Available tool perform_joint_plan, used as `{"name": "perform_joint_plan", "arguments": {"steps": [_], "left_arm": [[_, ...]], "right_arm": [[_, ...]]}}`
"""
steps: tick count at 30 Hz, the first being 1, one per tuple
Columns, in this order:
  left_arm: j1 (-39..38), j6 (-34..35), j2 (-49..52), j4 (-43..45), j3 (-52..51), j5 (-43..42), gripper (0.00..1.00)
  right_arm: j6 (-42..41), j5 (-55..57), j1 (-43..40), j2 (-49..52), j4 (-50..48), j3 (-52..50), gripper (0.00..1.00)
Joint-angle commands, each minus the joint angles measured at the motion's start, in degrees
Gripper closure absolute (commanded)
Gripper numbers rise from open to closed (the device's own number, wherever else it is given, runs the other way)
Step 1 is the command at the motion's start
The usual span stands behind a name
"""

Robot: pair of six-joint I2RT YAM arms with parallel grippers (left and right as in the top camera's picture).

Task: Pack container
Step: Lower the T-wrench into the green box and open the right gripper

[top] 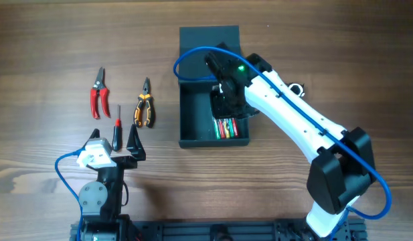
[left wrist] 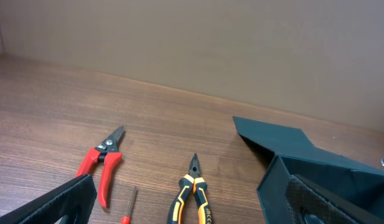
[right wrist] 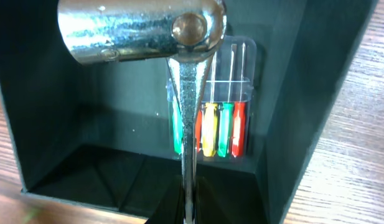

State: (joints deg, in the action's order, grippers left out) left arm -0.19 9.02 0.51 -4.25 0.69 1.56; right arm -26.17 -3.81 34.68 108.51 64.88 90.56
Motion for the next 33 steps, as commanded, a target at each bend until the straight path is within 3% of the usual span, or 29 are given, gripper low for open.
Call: {"name": "perform_joint_plan", "arguments": {"steps": [1,20,31,32,33], "left_arm": [[0.5,-1.1,-0.3,0.2,-0.3,-0.9,0.0],[0.5,-1.1,-0.3,0.2,-0.3,-0.9,0.0],[0.5,-1.1,-0.3,0.2,-0.3,-0.9,0.0],[0.5,-1.1,-0.3,0.2,-0.3,-0.9,0.0],[0.5,-1.1,-0.3,0.2,-0.3,-0.9,0.0]], "right_arm": [[-1.0,0.4,-0.1,-1.1,-3.3,-3.3,0.96],[-0.7,4.5,-0.1,-0.7,-8.9,-6.7,0.96],[0.6,4.4,-0.2,6.8,-10.2,-6.7,0.96],[0.6,4.4,-0.2,6.8,-10.3,-6.7,0.89],[0.6,4.4,-0.2,6.8,-10.3,-6.7,0.56]]}}
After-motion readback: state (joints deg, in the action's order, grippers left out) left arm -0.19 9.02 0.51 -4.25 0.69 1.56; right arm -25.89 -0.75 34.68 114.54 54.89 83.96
